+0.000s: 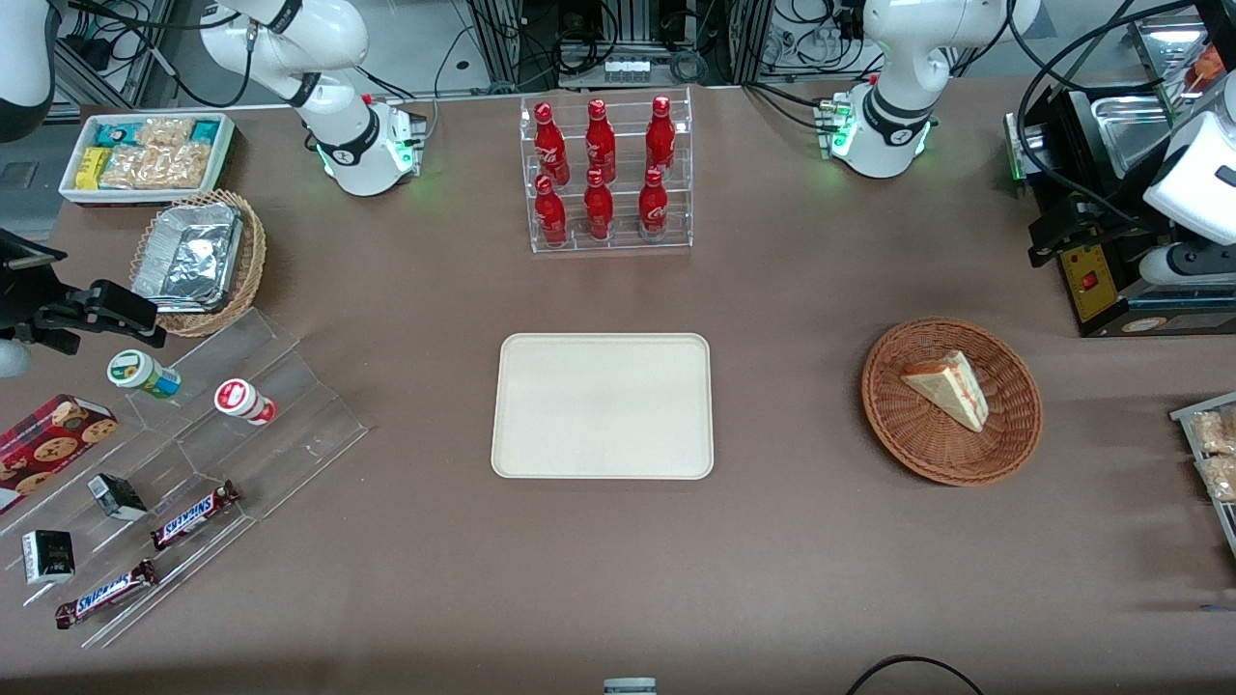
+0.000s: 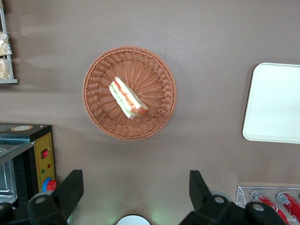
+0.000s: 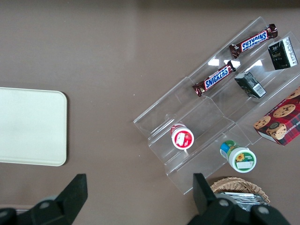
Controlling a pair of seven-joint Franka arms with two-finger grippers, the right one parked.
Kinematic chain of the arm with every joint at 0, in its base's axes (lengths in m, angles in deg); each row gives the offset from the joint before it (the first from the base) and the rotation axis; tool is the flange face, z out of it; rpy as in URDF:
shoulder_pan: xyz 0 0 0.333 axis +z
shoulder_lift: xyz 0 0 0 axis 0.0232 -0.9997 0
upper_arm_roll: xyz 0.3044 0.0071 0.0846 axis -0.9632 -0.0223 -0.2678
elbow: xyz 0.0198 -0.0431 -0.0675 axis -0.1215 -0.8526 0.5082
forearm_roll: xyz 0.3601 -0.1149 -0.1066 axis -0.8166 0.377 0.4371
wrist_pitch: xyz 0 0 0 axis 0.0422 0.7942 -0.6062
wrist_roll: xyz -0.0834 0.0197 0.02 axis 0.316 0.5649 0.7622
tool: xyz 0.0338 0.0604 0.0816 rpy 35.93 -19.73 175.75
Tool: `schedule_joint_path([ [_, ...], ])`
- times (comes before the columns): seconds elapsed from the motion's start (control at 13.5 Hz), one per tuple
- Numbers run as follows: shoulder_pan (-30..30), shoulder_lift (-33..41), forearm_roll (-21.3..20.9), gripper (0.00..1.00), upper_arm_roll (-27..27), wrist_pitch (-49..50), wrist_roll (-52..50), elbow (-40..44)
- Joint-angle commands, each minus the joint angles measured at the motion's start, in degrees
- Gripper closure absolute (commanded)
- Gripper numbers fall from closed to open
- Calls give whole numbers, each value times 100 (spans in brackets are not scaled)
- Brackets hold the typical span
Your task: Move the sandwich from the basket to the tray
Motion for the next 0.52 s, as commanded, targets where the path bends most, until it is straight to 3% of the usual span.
schedule_joint_path([
  [0.0, 59, -7, -96, 0, 61, 73, 10, 39],
  [0.44, 120, -59, -87, 0, 18, 38, 10, 21],
])
